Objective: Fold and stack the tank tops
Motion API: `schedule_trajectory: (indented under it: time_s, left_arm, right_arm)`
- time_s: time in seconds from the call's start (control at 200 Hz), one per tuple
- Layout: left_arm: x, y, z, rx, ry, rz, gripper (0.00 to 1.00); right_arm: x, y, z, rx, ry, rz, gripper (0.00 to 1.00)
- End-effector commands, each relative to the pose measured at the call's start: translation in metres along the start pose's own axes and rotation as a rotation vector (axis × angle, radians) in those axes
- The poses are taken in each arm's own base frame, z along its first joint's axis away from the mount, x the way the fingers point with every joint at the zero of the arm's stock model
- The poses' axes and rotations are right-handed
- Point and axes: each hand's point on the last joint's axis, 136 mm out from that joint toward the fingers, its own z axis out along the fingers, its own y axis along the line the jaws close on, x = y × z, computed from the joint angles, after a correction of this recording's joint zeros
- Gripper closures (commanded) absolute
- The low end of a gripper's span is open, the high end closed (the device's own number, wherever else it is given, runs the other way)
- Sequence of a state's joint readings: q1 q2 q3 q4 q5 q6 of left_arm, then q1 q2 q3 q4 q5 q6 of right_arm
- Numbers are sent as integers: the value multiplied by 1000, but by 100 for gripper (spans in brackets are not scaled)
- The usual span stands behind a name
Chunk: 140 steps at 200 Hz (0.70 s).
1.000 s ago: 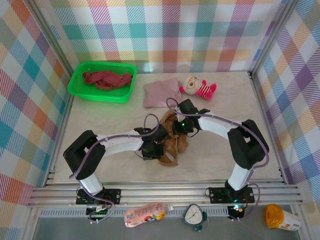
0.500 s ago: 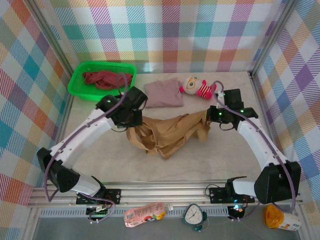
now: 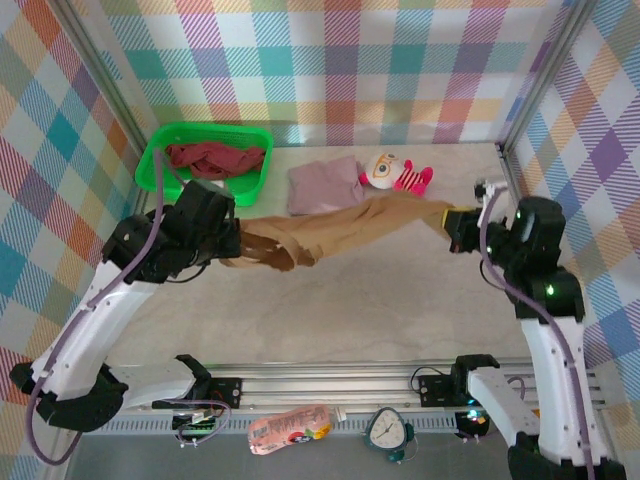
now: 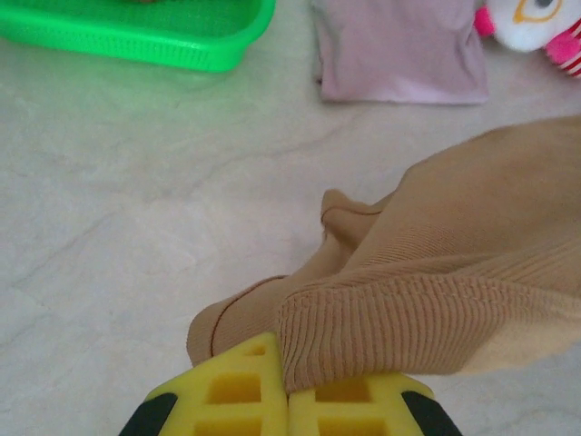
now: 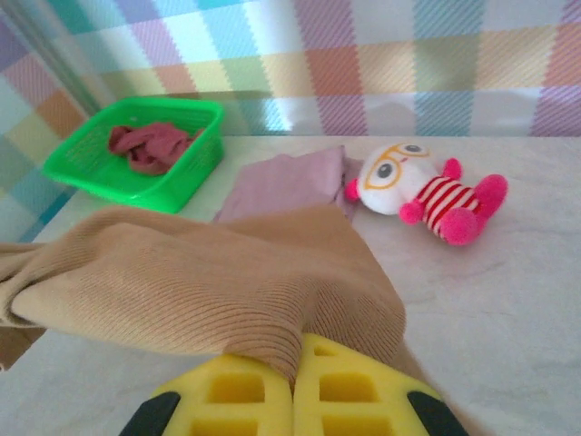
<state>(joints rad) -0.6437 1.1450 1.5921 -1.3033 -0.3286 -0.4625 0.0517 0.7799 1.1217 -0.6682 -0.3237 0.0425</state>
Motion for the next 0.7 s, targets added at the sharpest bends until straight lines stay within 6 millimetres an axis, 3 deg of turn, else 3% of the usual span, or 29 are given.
schedule_trajectory:
  time_s: [0.0,0.11,0.255,0.345,0.405,0.44,0.495,0.56,0.695]
  left_arm:
    - [13,10,24,-25,50,-32,100]
    - [25,6,72,-9,122,-37,100]
    - [31,15,155,-73,222,-18,99]
    - [37,18,210,-95,308,-33,90]
    - [38,13,236,-103,346,-27,86]
    - [39,9,249,-94,373,-27,78]
    - [37,1,262,-83,409,-22,63]
    - [32,-5,267,-79,424,-18,53]
    - [27,-16,239,-53,421,-33,36]
  right_arm:
    - [38,7,13,-94,83,-12,95]
    - [73,-7,44,-101,190,68,95]
    - [119,-36,90,-61,326,163,96]
    - [155,-47,109,-33,461,296,96]
    - [173,-48,116,-37,545,367,94]
    - [181,-48,119,-27,582,409,92]
    - [193,-55,118,23,646,450,89]
    - [201,-63,115,83,690,456,80]
    - [203,-78,99,218,732,440,56]
